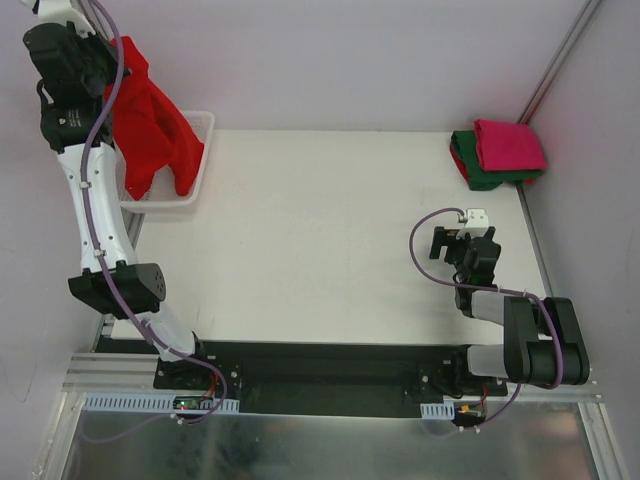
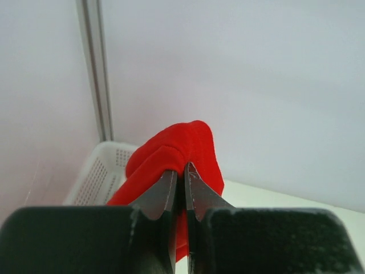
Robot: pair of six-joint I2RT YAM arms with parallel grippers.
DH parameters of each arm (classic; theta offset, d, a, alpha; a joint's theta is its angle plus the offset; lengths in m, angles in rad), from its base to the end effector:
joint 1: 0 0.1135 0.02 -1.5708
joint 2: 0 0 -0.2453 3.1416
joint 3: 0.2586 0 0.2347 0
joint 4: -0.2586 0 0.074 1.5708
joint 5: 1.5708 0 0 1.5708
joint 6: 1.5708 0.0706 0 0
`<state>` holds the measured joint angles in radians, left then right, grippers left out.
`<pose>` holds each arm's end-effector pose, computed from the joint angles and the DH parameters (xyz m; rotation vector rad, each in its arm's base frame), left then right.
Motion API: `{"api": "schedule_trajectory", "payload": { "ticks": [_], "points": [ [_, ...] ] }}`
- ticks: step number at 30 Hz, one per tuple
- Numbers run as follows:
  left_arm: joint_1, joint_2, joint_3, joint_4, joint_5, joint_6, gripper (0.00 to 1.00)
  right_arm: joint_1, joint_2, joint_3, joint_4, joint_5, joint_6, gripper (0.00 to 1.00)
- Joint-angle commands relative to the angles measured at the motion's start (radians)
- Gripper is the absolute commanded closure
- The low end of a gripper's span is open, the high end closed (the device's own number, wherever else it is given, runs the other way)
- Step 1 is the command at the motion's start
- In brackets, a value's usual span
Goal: Fold and stack the t-shirts
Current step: Grab crumpled tshirt from bin with the left arm, then move the tshirt to the center of the board
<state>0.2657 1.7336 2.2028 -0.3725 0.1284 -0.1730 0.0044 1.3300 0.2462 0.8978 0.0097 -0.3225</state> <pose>0.3674 0.0906 0.5256 -0.2184 1.4587 -0.0194 0.2628 0.0005 0.1526 -0.2799 1.7406 -0.2400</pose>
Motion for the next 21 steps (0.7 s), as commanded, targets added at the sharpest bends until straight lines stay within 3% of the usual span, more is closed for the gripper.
{"api": "schedule_trajectory", "payload": {
  "ticks": [1,10,21],
  "points": [
    [-0.029,-0.095,0.097,0.079,0.103,-0.017,1.00,0.005,0.001,0.011,0.039,-0.017,-0.006,0.04],
    [-0.046,-0.209,0.170,0.176,0.232,-0.040,1.00,0.005,0.003,0.013,0.038,-0.017,-0.006,0.04],
    [-0.046,-0.256,0.258,0.270,0.260,-0.155,1.00,0.005,0.001,0.013,0.039,-0.017,-0.006,0.04]
  ]
}}
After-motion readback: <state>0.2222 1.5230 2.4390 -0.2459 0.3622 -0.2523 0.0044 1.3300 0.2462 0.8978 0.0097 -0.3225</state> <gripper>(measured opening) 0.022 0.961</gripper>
